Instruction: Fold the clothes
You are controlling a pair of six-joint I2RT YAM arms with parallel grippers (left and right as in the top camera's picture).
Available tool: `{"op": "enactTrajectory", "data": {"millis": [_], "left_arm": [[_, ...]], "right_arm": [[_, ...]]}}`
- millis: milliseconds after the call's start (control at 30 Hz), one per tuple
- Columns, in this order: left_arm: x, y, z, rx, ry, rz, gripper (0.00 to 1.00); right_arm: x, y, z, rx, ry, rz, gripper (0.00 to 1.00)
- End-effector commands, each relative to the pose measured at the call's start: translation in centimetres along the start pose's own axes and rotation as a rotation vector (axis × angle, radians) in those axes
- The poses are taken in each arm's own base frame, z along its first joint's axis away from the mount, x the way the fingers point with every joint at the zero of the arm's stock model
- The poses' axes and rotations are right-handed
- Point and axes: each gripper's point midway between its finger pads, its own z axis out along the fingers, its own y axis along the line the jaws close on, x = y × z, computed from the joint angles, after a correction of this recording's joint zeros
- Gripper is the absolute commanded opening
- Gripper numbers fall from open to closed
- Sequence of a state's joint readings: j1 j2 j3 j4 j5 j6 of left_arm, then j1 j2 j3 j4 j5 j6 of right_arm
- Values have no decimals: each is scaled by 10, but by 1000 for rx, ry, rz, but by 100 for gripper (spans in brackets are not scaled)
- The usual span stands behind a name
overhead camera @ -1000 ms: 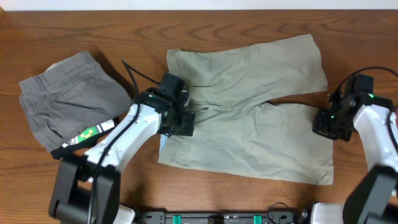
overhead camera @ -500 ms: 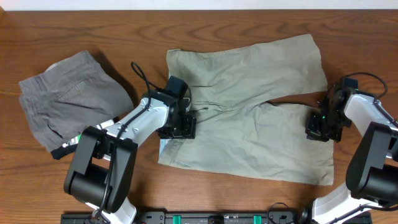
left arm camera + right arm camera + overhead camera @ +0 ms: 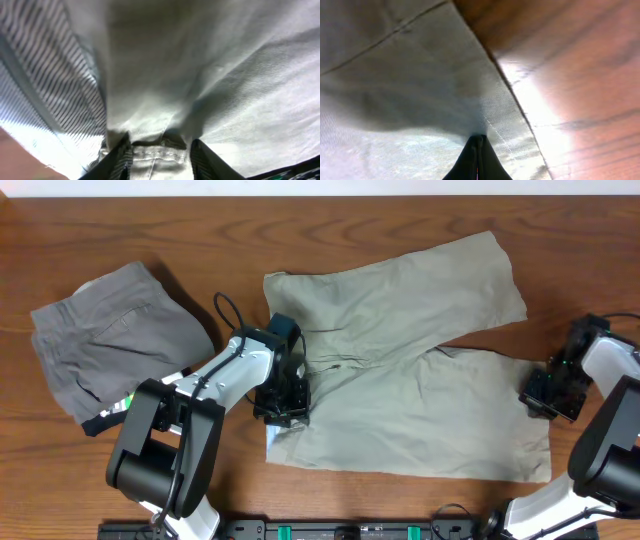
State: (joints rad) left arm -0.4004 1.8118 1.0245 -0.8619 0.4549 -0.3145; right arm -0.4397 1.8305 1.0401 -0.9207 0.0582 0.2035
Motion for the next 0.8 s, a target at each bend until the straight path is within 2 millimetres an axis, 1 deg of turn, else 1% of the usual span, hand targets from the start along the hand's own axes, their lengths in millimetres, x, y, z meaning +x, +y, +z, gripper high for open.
{"op": "enactTrajectory", "data": {"millis": [0,67,133,200,233,267,300,333,367,433,467,533,600,633,700,767], "left_arm": [[5,-2,-6,8,-3,6,38],[5,-7,-17,23,-44,28,38],[1,-15,-35,47,-113,61,38],[-7,-21,-56,52,-215,93,39],[-15,-22,-71,45,-291,109,45],[-23,-23,-84,36,-364,121,54],[-33,-23,-99,30,-452,131,68],[-41,-24,-113,32,-521,138,77],[-50,-26,-127,47,-590,143,79],[-66,-25,-150,78,-688,132,80],[-75,-22,-158,87,-722,120,80],[-91,-18,-170,131,-762,100,80],[-107,-15,-175,179,-773,86,80],[-117,-13,-175,200,-772,78,79],[-134,-12,-173,243,-761,74,80],[-151,-16,-168,295,-744,87,80]], "right_arm": [[2,-16,8,66,13,46,1],[-1,-11,-2,31,-22,43,1],[-6,-5,-16,-13,-71,31,1],[-14,5,-38,-86,-150,19,2],[-17,11,-50,-127,-192,8,3],[-21,19,-65,-180,-243,-11,5],[-24,26,-79,-232,-287,-30,10],[-26,35,-96,-290,-342,-66,16],[-27,44,-114,-342,-398,-105,24],[-26,58,-145,-423,-498,-176,40],[-24,62,-157,-443,-540,-210,49],[-19,66,-179,-456,-618,-254,58],[-14,68,-193,-457,-668,-288,62],[-12,68,-197,-457,-685,-299,62],[-9,68,-202,-459,-698,-302,63],[-7,67,-200,-458,-685,-300,63]]}}
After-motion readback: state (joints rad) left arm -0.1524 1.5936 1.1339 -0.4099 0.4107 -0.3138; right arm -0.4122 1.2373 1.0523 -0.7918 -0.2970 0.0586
